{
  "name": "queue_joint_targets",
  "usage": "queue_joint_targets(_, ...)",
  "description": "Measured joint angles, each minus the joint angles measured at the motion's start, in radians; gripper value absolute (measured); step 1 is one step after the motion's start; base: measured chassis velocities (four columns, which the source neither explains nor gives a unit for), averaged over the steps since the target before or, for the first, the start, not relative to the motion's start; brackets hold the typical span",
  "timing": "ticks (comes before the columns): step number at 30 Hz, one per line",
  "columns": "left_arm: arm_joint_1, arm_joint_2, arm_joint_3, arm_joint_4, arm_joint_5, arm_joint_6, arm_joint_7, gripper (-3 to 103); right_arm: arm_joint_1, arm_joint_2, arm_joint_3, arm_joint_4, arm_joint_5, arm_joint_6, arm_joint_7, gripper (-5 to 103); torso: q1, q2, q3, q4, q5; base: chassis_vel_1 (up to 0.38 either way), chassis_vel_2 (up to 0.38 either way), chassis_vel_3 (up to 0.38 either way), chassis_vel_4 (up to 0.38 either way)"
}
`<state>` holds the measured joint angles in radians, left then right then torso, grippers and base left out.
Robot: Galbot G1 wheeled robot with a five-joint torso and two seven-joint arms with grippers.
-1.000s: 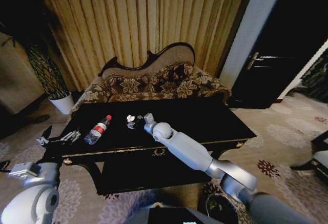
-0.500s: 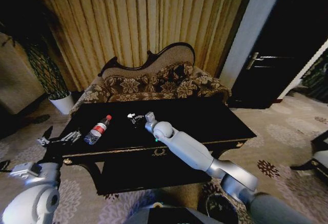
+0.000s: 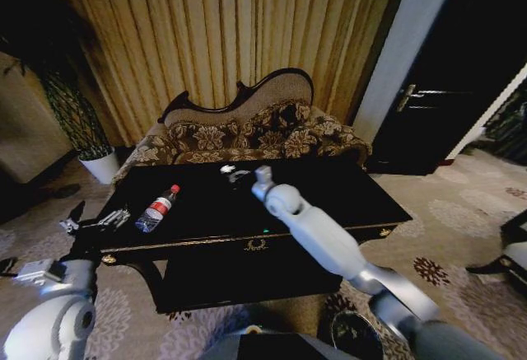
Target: Move to the front of the table and place the trash on the table into the trash bin.
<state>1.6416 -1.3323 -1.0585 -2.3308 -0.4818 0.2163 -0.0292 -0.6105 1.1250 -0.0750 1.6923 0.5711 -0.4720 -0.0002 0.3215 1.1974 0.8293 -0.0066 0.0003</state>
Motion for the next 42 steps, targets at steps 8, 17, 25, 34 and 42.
queue_joint_targets(8,-0.023,0.015,0.015,0.029,-0.043,0.018,-0.012,100,-0.194,-0.12,0.289,0.04,-0.022,0.042,0.0,2,0.0,0.0,0.0,-0.0002,-0.0001,0.0,0.0,0.0,0.0)
queue_joint_targets(17,-0.023,0.034,0.014,0.052,-0.056,0.018,-0.027,100,-0.349,-0.101,0.471,0.047,-0.02,0.19,0.0,2,0.0,0.0,0.0,0.0002,-0.0003,0.0,0.0,0.0,0.0)
queue_joint_targets(25,-0.024,0.039,0.023,0.065,-0.056,0.01,-0.027,100,-0.423,-0.069,0.527,0.08,-0.02,0.265,0.0,2,0.0,0.0,0.0,0.0002,-0.0004,0.0,0.0,0.0,0.0)
queue_joint_targets(34,-0.023,0.038,0.026,0.051,-0.057,0.009,-0.027,100,-0.505,-0.058,0.571,0.12,-0.025,0.278,0.0,2,0.0,0.0,0.0,-0.0002,-0.0004,0.013,-0.016,-0.008,0.012)
queue_joint_targets(42,-0.014,0.036,0.017,0.042,-0.056,0.01,-0.028,100,-0.53,-0.058,0.577,0.14,-0.042,0.279,0.0,2,0.0,0.0,0.0,0.0001,-0.0004,0.139,-0.135,-0.125,0.15)
